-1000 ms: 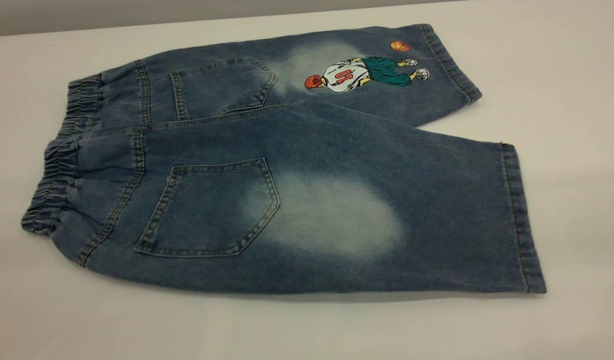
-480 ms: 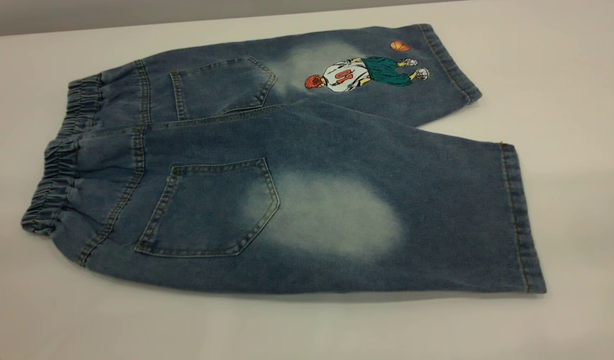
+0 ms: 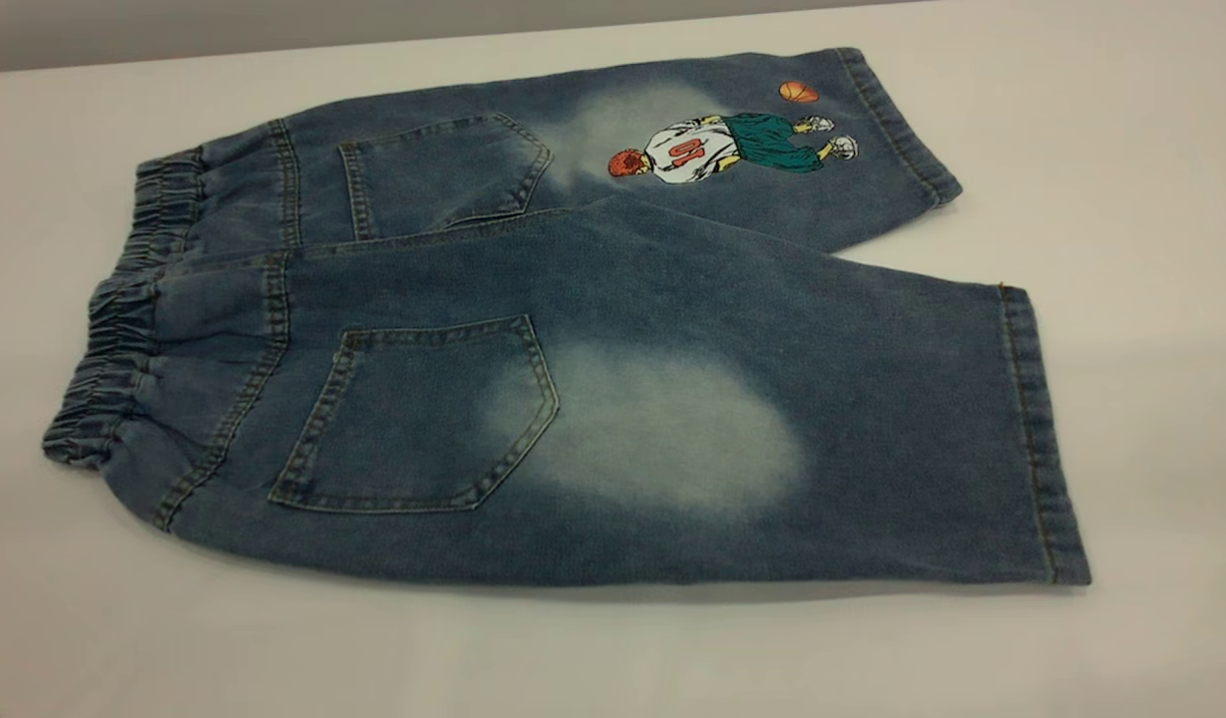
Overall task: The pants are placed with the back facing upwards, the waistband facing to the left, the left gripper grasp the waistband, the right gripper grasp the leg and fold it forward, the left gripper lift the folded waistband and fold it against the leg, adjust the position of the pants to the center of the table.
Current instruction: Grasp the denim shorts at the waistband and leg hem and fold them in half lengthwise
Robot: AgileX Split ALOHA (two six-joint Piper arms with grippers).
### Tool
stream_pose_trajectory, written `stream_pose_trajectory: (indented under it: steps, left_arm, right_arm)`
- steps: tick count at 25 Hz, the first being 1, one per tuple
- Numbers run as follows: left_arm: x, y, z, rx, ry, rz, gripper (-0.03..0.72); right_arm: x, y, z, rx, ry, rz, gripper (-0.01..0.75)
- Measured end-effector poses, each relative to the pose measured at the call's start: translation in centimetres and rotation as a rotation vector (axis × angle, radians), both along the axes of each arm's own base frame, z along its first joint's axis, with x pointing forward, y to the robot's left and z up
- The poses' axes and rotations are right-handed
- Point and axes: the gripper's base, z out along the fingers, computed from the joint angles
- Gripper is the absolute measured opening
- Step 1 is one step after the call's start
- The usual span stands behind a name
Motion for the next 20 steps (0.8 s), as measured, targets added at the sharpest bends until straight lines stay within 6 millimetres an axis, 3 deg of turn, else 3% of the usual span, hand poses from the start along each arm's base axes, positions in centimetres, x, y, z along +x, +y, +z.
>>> stream_pose_trajectory:
  steps: [20]
  left_arm:
    - [0.0,-0.01,0.0,0.001,0.0,-0.002,0.58]
  right_arm:
    - [-0.03,0.34,0.12,0.04,-0.004,0.023,0.239]
